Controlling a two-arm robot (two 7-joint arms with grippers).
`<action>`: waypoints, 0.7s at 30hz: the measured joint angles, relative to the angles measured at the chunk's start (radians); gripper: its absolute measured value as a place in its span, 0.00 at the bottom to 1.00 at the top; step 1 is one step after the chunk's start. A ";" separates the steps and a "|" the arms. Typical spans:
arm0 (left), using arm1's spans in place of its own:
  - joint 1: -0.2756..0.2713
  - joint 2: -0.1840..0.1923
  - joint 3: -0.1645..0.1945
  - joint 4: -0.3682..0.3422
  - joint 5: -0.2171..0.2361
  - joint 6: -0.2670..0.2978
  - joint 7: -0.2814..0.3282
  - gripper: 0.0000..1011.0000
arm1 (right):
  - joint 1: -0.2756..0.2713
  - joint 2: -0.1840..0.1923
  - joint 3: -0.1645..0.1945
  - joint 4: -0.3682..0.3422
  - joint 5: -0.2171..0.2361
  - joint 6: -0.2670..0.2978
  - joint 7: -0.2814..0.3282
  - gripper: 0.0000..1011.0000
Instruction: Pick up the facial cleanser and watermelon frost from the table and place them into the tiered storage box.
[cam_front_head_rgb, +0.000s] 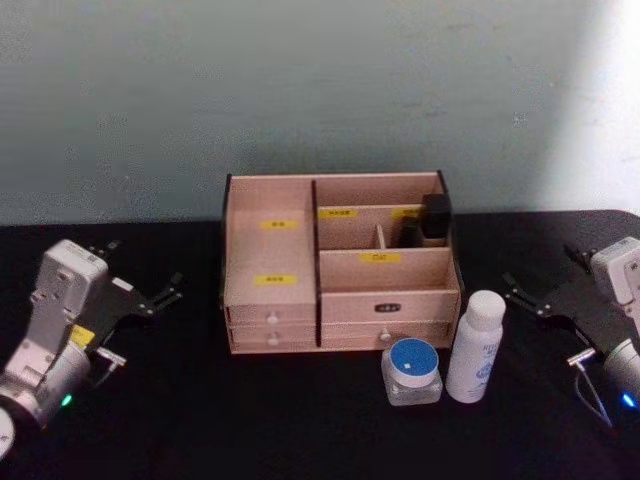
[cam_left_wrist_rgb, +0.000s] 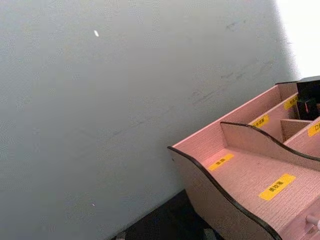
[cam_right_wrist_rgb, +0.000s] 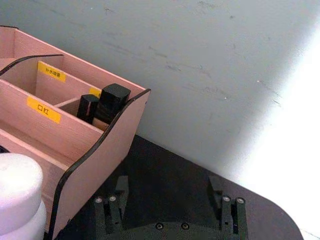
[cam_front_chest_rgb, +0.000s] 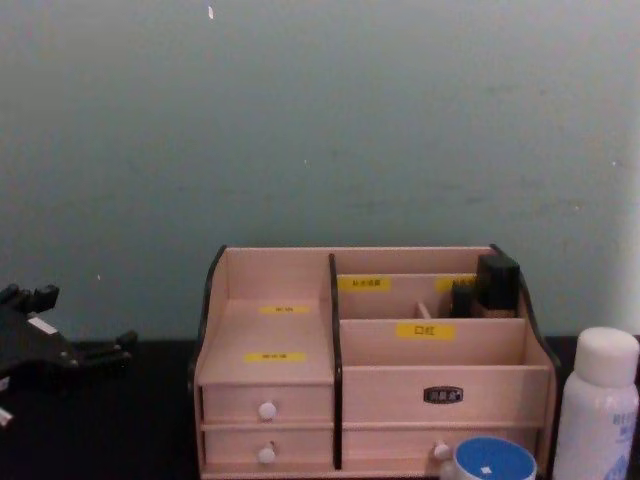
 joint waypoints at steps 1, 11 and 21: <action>0.000 0.000 0.000 0.000 0.000 0.000 0.000 0.99 | 0.000 0.000 0.000 0.000 0.000 0.000 0.000 0.99; 0.000 0.000 0.000 0.000 0.000 0.000 0.000 0.99 | -0.027 0.000 0.031 -0.022 0.016 0.002 0.019 0.99; 0.000 0.000 0.000 0.000 0.000 0.000 0.000 0.99 | -0.115 0.024 0.091 -0.099 0.078 0.036 0.062 0.99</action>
